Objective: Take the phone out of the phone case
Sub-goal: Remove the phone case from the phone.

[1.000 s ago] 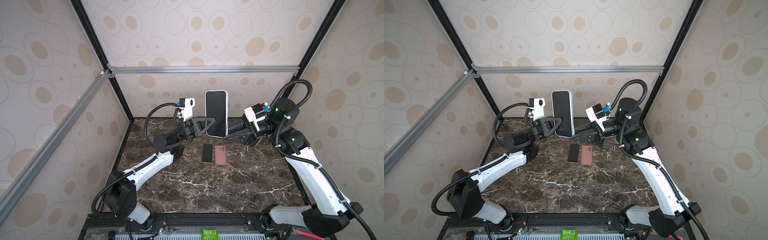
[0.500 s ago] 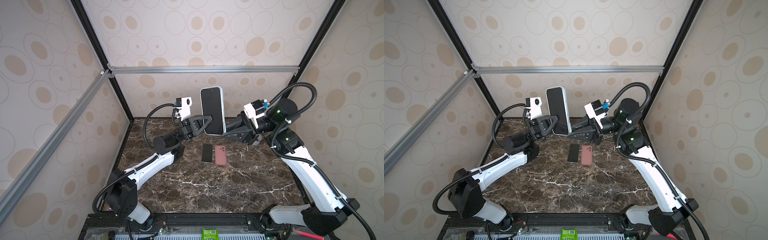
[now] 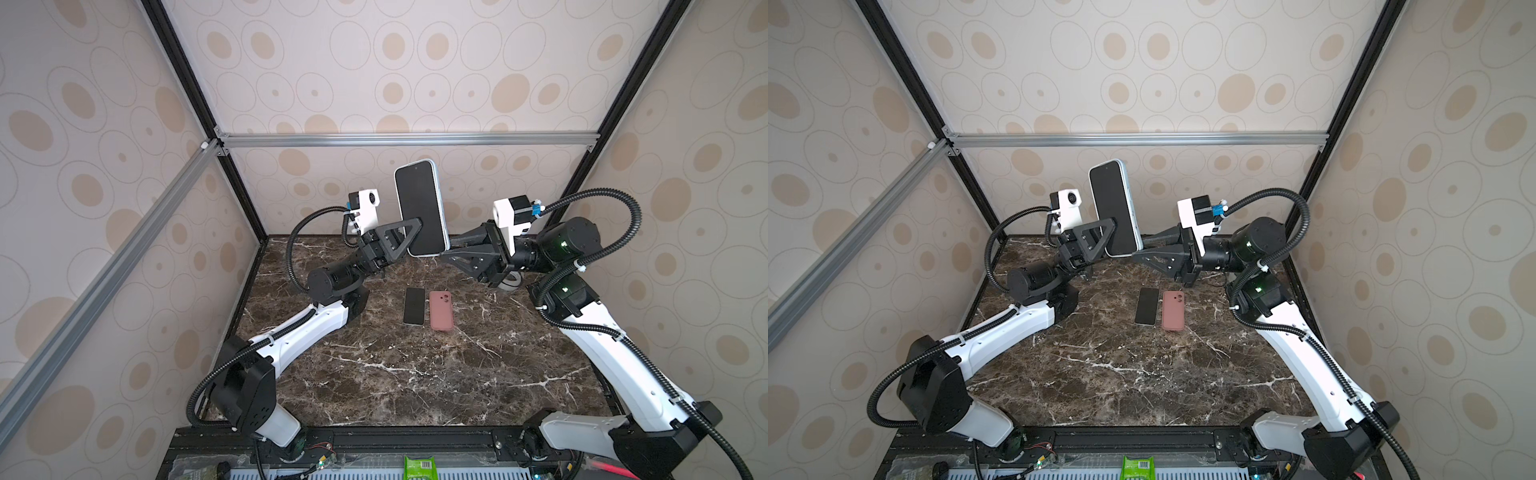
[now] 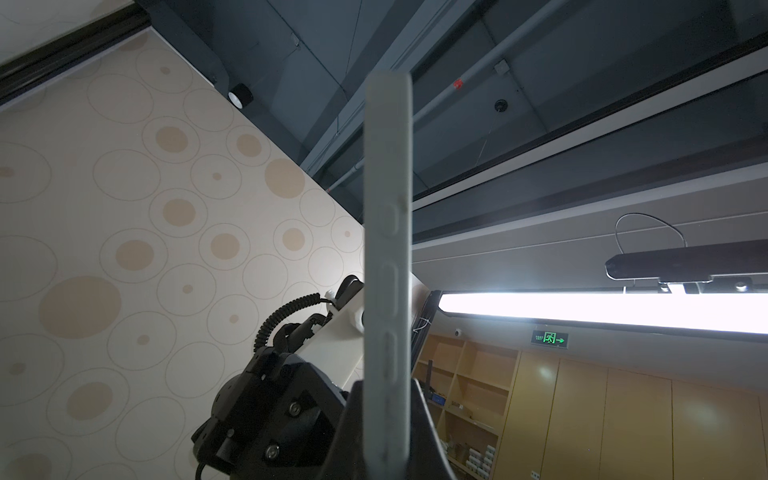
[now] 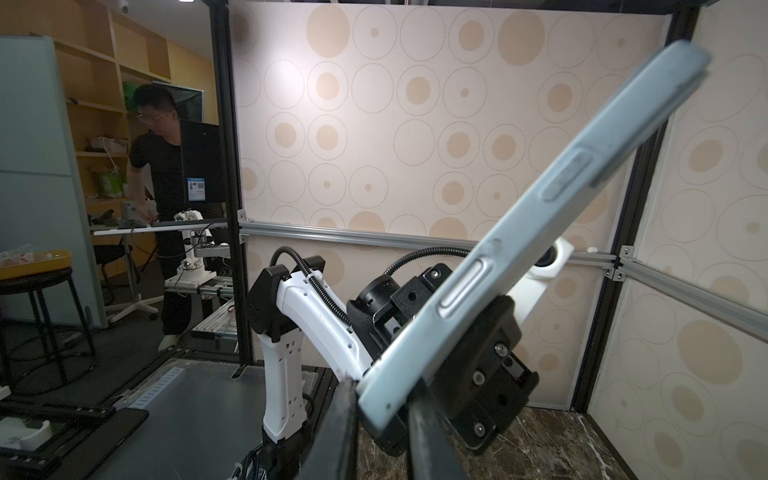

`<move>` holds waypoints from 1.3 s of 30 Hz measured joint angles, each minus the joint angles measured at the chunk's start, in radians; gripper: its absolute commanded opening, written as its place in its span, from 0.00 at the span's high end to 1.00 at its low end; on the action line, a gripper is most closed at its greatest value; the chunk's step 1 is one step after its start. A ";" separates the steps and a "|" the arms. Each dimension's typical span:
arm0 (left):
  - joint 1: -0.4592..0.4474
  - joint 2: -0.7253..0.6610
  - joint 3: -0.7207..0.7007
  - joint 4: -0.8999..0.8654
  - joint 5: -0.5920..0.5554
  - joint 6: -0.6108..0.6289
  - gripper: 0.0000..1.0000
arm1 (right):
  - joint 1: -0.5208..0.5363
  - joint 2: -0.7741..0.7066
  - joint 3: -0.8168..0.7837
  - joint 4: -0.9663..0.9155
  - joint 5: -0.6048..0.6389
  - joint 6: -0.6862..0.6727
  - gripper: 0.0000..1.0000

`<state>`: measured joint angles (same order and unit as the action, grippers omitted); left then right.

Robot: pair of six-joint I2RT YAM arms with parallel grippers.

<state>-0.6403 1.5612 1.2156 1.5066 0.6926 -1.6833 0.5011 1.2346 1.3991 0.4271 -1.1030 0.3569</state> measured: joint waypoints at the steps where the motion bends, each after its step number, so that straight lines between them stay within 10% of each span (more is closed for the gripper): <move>1: 0.000 0.003 0.002 0.000 -0.008 0.000 1.00 | 0.002 -0.002 -0.010 0.019 0.018 0.014 1.00; 28: 0.012 0.077 0.032 0.043 -0.113 -0.059 1.00 | 0.050 -0.008 -0.201 0.380 0.432 0.321 1.00; 35: 0.024 0.053 -0.035 0.008 0.017 -0.026 1.00 | 0.063 -0.054 -0.260 0.330 0.528 0.286 0.43; 39: 0.031 0.042 -0.104 -0.055 0.142 0.027 1.00 | 0.067 -0.167 -0.348 0.190 0.642 0.180 0.35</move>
<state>-0.6094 1.6035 1.1114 1.4513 0.8341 -1.6562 0.5678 1.0672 1.0508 0.6167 -0.4614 0.5369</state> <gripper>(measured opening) 0.118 0.633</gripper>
